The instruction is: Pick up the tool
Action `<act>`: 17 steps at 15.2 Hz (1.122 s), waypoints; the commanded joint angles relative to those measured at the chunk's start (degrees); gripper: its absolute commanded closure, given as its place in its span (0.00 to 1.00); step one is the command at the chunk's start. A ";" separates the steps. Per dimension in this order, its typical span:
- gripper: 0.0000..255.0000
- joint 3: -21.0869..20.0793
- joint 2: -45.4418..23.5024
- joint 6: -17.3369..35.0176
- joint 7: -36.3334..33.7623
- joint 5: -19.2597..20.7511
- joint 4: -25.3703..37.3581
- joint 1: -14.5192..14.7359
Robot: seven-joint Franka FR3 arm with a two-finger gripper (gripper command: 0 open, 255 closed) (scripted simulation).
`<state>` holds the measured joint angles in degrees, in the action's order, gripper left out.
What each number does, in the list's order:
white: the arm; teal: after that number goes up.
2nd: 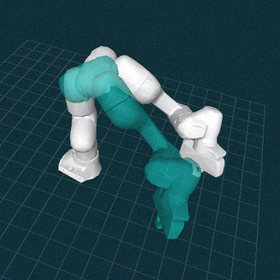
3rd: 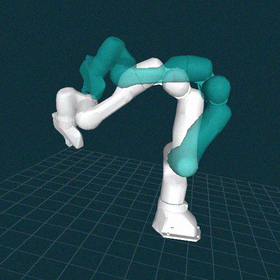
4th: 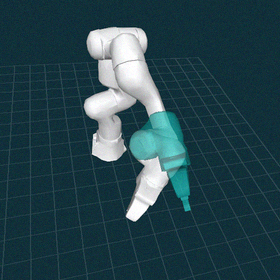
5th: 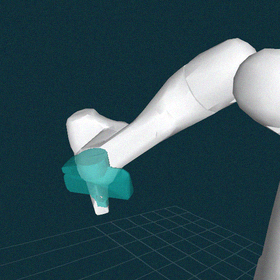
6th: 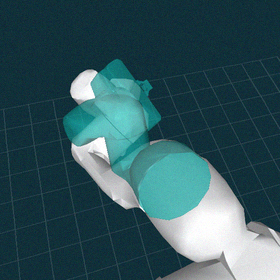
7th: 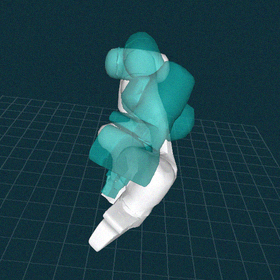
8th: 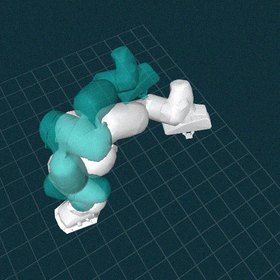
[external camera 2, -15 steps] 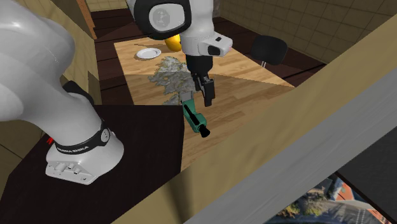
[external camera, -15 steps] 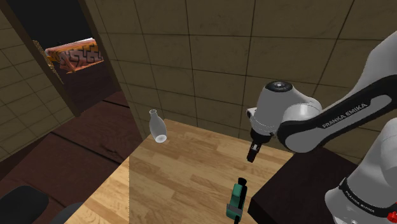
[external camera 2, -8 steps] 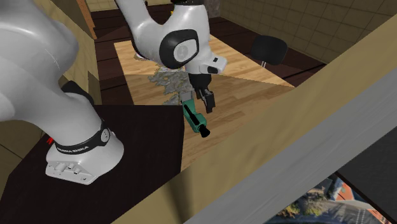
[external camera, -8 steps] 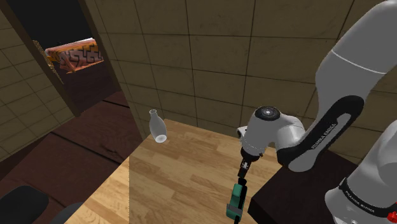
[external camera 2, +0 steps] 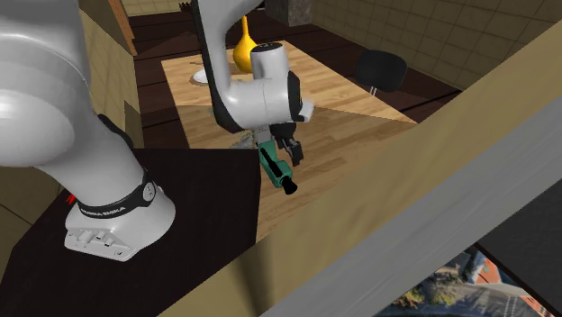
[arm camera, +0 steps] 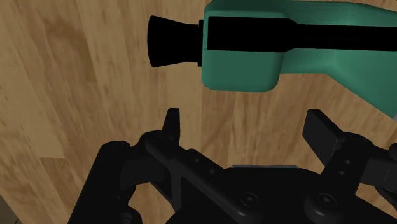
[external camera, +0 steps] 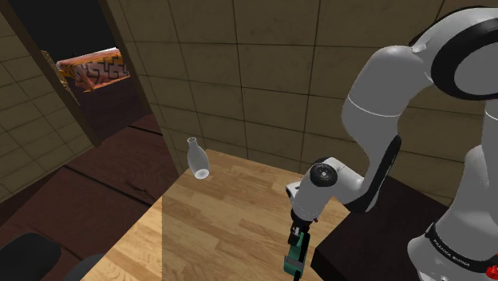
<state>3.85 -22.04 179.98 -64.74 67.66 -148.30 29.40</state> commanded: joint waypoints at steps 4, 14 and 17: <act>0.00 12.28 -7.14 6.00 -15.57 13.26 5.28 12.13; 1.00 17.76 -10.47 9.33 -22.47 18.27 8.02 17.73; 1.00 20.30 -10.91 10.62 -24.86 19.86 8.21 20.42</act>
<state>23.70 -32.65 190.67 -89.21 87.16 -139.53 49.34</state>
